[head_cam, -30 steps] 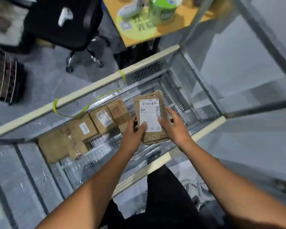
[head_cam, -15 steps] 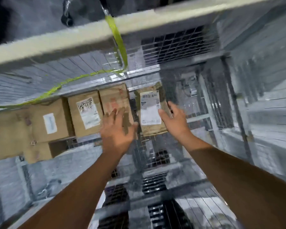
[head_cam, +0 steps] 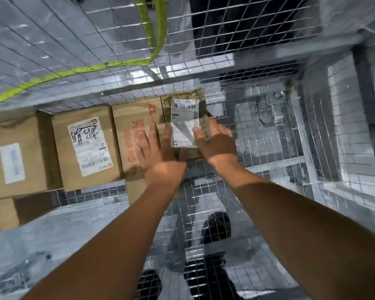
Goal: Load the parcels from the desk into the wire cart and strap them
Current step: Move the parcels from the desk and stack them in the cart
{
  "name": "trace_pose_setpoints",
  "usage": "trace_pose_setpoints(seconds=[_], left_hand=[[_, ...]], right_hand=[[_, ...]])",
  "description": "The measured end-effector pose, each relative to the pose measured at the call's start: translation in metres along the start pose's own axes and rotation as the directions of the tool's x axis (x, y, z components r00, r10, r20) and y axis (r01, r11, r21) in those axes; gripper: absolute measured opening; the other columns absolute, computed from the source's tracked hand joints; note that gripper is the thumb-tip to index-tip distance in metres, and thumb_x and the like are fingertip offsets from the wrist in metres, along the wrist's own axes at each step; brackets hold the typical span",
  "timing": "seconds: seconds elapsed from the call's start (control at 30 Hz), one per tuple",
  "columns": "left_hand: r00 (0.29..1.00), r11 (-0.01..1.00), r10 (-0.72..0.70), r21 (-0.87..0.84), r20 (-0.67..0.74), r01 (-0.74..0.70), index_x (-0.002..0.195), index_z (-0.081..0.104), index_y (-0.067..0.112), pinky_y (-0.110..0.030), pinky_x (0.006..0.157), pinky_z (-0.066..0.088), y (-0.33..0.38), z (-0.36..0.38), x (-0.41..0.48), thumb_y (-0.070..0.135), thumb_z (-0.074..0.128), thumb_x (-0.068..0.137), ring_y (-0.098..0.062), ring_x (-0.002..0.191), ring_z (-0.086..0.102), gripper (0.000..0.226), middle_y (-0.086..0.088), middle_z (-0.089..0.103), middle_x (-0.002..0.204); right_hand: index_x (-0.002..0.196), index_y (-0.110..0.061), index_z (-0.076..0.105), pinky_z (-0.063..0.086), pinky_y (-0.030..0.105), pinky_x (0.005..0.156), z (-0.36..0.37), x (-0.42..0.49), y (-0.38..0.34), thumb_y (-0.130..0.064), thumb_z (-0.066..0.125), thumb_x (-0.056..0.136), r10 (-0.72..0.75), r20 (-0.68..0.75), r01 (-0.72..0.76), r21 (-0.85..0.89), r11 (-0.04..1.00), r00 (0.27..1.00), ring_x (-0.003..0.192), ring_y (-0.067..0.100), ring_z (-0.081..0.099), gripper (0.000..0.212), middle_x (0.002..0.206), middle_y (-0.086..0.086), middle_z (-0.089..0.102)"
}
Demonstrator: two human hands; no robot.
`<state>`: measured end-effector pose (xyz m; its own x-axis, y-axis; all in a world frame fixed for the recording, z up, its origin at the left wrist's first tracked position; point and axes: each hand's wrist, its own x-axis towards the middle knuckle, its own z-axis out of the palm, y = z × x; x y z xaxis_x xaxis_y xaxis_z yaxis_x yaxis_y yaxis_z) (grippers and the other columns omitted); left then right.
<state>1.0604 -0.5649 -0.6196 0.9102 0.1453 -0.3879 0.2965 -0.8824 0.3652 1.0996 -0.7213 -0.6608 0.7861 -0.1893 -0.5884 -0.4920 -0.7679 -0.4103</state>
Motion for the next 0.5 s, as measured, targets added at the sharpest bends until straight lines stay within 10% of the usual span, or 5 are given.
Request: trace_pose_setpoints(seconds=[0.2,0.33,0.5], left_hand=[[0.976,0.999,-0.015,0.05,0.216,0.004,0.165,0.014,0.028,-0.057,0.127,0.01,0.033,-0.086,-0.024,0.053,0.055,0.101,-0.036,0.159,-0.005,0.081,-0.007,-0.003,0.174],[0.961,0.998,-0.054,0.038,0.271,0.046,0.162,0.03,0.018,-0.056,0.127,0.014,0.068,-0.166,-0.075,0.061,0.05,0.1,-0.038,0.158,0.008,0.078,-0.012,0.011,0.173],[0.929,0.974,0.093,-0.228,0.359,-0.009,0.152,0.045,0.008,-0.041,0.124,0.023,0.118,-0.257,-0.174,0.044,0.06,0.101,-0.032,0.152,0.025,0.064,-0.018,0.035,0.162]], right_hand=[[0.155,-0.025,0.038,0.059,0.035,0.091,-0.079,-0.069,-0.011,-0.078,0.039,0.096,0.138,0.059,-0.141,0.039,0.989,0.989,0.119,0.031,0.063,0.08,0.141,0.016,0.057],[0.163,-0.029,0.026,0.036,0.05,0.12,-0.153,-0.169,-0.026,-0.065,0.045,0.101,0.001,0.08,-0.001,-0.001,1.0,0.997,0.148,0.034,0.037,0.074,0.162,0.012,0.039],[0.159,-0.019,0.04,0.033,0.047,0.12,-0.235,-0.324,-0.056,-0.054,0.055,0.101,0.023,-0.15,-0.011,0.078,0.997,0.988,0.144,0.034,0.043,0.069,0.153,0.014,0.051]])
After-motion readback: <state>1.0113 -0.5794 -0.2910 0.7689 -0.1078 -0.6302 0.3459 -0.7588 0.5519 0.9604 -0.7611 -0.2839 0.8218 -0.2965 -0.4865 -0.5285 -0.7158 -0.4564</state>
